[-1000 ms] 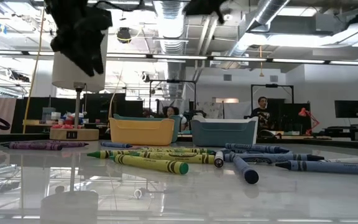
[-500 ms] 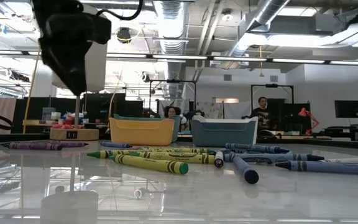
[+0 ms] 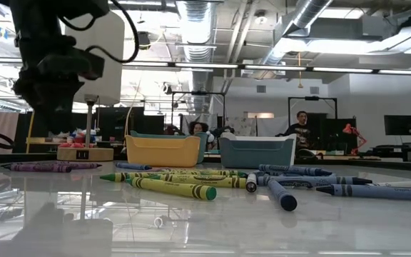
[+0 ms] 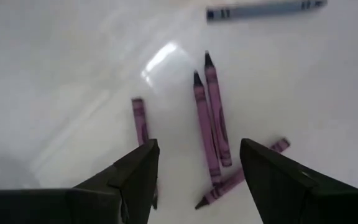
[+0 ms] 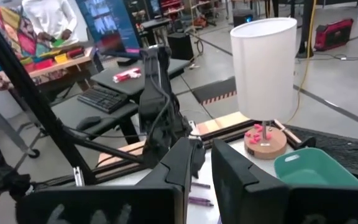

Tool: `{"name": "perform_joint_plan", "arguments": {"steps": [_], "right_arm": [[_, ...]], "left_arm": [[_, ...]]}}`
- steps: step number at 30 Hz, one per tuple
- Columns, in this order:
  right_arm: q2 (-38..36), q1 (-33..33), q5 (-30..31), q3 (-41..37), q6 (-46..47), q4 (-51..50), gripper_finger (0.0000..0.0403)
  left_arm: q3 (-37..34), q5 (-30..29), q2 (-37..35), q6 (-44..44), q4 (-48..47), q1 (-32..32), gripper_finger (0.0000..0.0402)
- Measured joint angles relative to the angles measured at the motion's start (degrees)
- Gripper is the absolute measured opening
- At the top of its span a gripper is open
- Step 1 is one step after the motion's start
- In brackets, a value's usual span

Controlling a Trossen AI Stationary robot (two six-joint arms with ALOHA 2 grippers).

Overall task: Sort crayons
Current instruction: Put the violet crayon into the green bin

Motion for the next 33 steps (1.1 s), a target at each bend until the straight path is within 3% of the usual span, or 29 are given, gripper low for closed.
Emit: {"name": "perform_joint_plan", "arguments": {"steps": [3,7,14,27,33], "right_arm": [[0.97,0.23,0.02,-0.02,0.01,-0.02,0.0069],[2.64,0.23,0.01,-0.02,0.02,-0.32,0.0069],[4.85,0.08,0.0,-0.06,0.04,-1.64,0.0069],[5.38,-1.11,-0.02,-0.07,0.11,-1.51,0.0069],[5.36,-1.09,-0.02,-0.07,0.11,-1.54,0.0069]], "left_arm": [[0.15,-2.93,-0.61,-0.07,-3.06,0.01,0.0216],[-1.34,-2.34,-0.05,0.09,-6.81,0.79,0.0205],[-7.22,-0.06,-0.05,0.23,-0.49,1.49,0.0184],[-15.47,4.0,-0.42,-3.1,9.89,1.44,0.0183],[-16.15,4.85,-0.47,-4.15,10.08,1.42,0.016]]}}
